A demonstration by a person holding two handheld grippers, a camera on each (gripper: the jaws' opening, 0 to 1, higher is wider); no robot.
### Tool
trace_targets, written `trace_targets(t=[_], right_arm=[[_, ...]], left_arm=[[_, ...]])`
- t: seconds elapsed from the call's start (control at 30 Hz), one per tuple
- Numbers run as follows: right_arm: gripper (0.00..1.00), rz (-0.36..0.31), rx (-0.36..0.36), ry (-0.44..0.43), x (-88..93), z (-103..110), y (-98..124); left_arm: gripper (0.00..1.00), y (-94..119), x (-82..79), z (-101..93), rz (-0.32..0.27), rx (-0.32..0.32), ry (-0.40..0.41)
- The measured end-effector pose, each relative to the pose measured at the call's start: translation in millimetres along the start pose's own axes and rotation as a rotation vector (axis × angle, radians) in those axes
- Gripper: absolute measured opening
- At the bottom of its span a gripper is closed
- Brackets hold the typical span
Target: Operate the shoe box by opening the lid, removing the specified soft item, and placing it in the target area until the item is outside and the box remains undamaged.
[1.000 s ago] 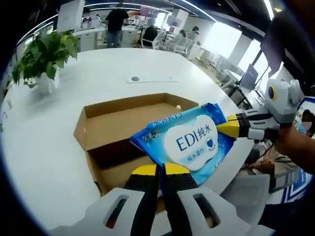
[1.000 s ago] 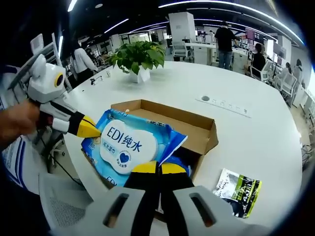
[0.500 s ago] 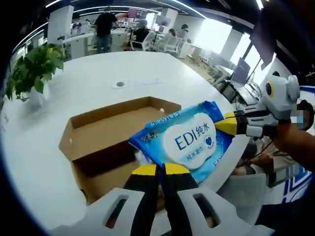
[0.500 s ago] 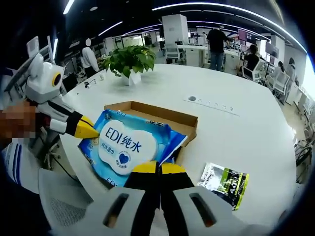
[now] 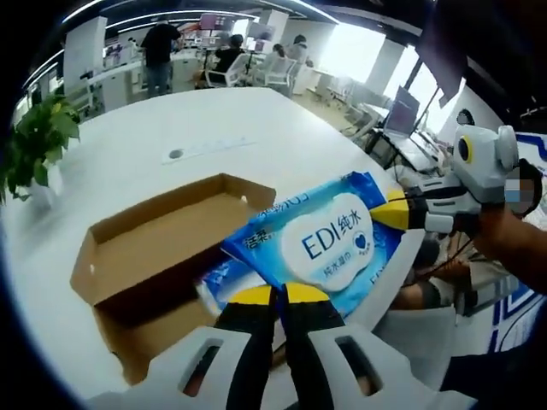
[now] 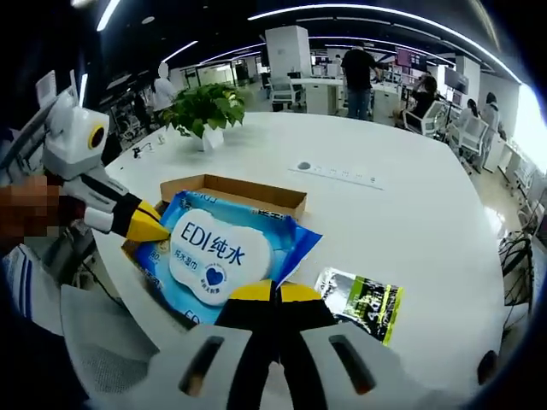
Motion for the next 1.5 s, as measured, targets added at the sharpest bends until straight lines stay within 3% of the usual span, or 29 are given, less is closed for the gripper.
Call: trace_targets(t=[0.47,0.97,1.5], right_arm=[[0.00,-0.021,0.060,-0.067,21.6,-53.4,31.1],[0.00,-0.012,0.046,-0.089,34.2,-105.3,40.2],[0.00,0.021,0.058,-0.105,36.7,-124.0,23.0]], left_arm=[[0.00,-37.0,-26.0,-48.7,0.034,0.051,-0.073],[0.00,-77.2,-44.5,-85.5,0.074,0.046,-0.092],[0.00,-106.5,-44.3,-79.8,0.106,0.061,-0.094]])
Point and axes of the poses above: the point that each gripper's makers call its tool centre point, and the gripper's own axes: y roughly backward along the fingers, z roughly to its left, x roughly out of its underside, the point moved 10 cm from there along y, roughly backward along the fingers, and after that the axes turned 9 degrees about -x, right-handed, at the moved point
